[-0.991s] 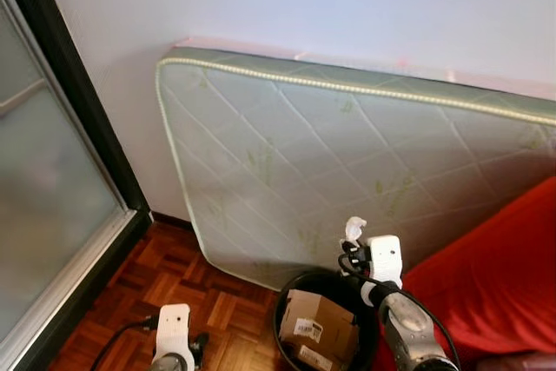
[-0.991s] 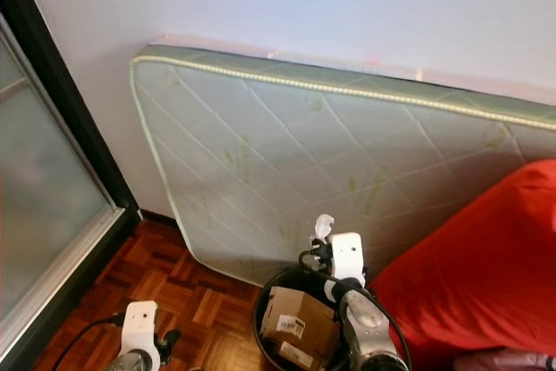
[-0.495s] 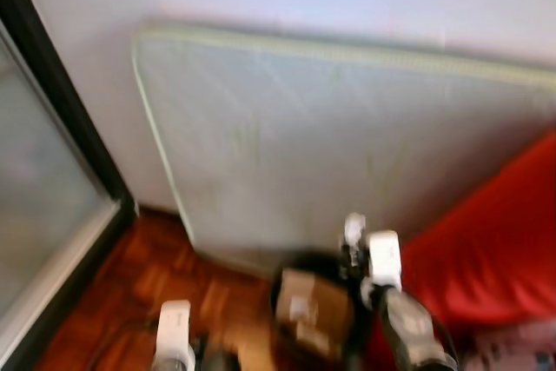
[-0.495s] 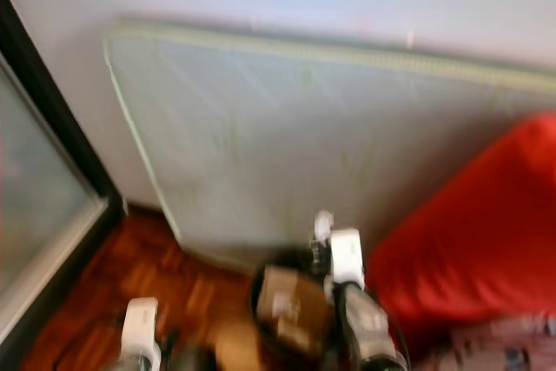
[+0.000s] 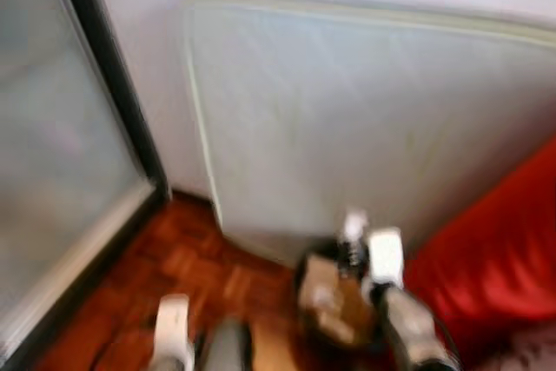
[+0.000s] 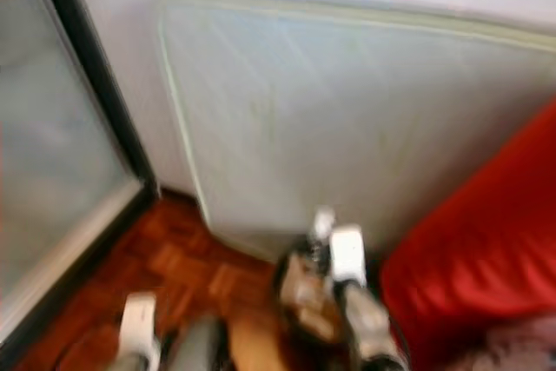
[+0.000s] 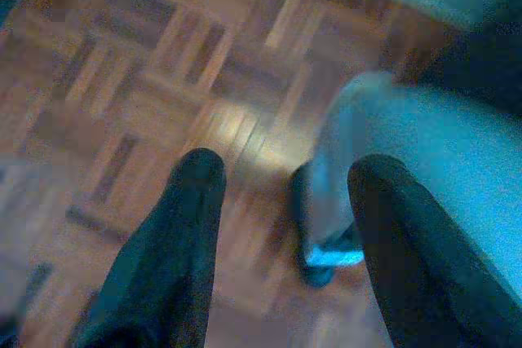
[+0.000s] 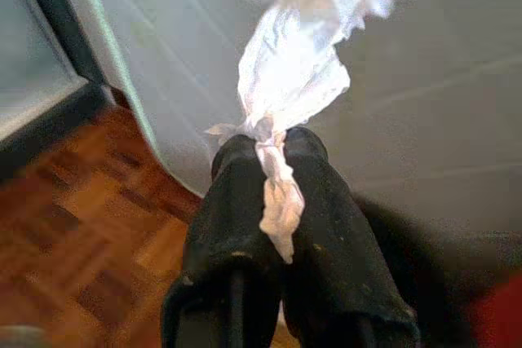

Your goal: Clean up the room

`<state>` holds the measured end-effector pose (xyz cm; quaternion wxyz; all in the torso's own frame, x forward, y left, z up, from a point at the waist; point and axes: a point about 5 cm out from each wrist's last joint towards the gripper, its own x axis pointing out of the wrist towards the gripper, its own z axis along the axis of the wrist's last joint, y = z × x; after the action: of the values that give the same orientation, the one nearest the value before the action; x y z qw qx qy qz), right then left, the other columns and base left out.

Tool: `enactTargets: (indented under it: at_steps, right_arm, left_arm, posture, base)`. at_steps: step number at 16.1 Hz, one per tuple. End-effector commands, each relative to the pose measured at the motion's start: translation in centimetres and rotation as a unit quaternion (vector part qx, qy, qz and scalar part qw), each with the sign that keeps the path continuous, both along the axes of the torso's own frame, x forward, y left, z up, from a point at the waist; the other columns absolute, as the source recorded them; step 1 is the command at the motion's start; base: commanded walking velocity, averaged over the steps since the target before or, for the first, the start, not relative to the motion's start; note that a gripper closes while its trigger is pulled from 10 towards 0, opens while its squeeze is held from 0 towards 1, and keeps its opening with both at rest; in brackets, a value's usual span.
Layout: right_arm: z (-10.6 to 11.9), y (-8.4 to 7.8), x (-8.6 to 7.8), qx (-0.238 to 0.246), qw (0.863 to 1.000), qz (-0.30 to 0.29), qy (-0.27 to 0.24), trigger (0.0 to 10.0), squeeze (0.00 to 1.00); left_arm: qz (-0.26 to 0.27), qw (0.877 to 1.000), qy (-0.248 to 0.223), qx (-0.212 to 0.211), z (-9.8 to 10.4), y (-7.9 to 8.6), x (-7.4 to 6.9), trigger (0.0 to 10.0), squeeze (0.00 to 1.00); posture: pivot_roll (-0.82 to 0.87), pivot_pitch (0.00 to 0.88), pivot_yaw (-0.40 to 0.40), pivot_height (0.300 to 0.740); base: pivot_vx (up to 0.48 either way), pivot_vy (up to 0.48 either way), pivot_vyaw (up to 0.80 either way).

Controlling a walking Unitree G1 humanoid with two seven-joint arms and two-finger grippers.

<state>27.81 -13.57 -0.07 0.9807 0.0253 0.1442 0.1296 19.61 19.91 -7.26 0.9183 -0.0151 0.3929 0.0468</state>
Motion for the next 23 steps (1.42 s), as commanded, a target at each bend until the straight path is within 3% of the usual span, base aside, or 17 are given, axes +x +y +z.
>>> enactTargets:
  at_steps: [1, 12, 23]
  right_arm:
    - [0.0, -0.6, 0.0, -0.003, 1.000, -0.007, 0.001, 10.0, 0.00]
    - [-0.8, -0.6, -0.3, -0.020, 0.999, -0.006, 0.033, 10.0, 0.00]
    - [-1.1, -0.4, -0.4, -0.029, 0.998, 0.006, 0.047, 10.0, 0.00]
  left_arm:
    - [-0.009, 1.000, 0.008, -0.002, -0.1, -0.4, 0.1, 10.0, 0.00]
    - [-0.014, 1.000, -0.004, 0.001, 0.3, -0.5, 0.6, 10.0, 0.00]
    - [-0.016, 1.000, 0.003, -0.001, 0.0, -0.5, 0.3, 10.0, 0.00]
  posture:
    - [-0.04, 0.039, -0.022, 0.638]
    - [-0.04, 0.055, -0.020, 0.638]
    - [-0.03, 0.067, -0.021, 0.638]
  base:
    - [0.000, 0.000, 0.00]
    - [0.000, 0.000, 0.00]
    - [0.044, 0.000, 0.00]
